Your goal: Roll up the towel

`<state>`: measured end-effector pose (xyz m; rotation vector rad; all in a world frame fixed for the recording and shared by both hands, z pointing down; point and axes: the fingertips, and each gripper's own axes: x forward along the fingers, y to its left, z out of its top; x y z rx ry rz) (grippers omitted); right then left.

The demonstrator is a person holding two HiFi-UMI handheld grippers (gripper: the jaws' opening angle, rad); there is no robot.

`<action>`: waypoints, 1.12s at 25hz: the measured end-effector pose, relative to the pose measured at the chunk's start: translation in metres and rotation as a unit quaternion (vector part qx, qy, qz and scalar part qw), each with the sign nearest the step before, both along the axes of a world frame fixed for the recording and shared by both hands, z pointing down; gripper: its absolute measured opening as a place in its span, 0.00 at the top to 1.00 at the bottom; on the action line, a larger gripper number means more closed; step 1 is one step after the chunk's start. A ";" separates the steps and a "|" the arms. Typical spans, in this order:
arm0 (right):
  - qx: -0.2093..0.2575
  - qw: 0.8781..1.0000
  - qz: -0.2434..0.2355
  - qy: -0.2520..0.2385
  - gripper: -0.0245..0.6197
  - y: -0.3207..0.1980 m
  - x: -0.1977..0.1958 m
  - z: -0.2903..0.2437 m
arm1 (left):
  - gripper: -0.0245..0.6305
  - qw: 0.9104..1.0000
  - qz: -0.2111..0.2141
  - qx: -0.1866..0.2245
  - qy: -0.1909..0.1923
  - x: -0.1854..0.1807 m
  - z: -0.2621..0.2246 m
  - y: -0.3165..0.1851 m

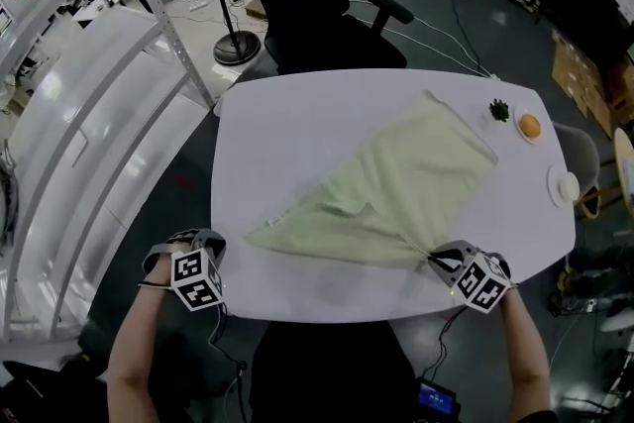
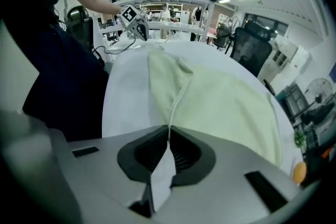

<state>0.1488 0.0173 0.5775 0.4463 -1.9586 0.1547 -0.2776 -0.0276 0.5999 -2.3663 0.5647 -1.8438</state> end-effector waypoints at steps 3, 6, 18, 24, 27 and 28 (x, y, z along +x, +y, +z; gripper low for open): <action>-0.007 1.000 0.008 0.003 0.92 0.001 -0.002 0.010 | 0.90 0.999 -0.005 0.017 0.045 0.020 -0.002 -0.003; -0.011 1.000 0.012 0.005 0.92 0.003 -0.005 0.019 | 0.46 0.998 0.010 -0.024 0.065 0.044 0.012 0.005; -0.018 0.999 0.025 -0.020 0.92 0.003 0.000 0.014 | 0.92 0.994 0.094 0.033 -0.032 0.050 0.025 -0.015; -0.025 0.999 0.011 -0.029 0.92 0.010 -0.004 -0.011 | 0.92 0.994 0.101 0.016 -0.049 0.027 0.005 0.004; -0.044 0.998 0.002 -0.038 0.92 0.022 -0.009 -0.016 | 0.92 0.995 0.094 -0.003 -0.045 0.015 -0.002 0.021; -0.054 0.998 -0.003 -0.042 0.92 0.030 -0.012 -0.015 | 0.92 0.995 0.092 -0.012 -0.044 0.011 -0.003 0.030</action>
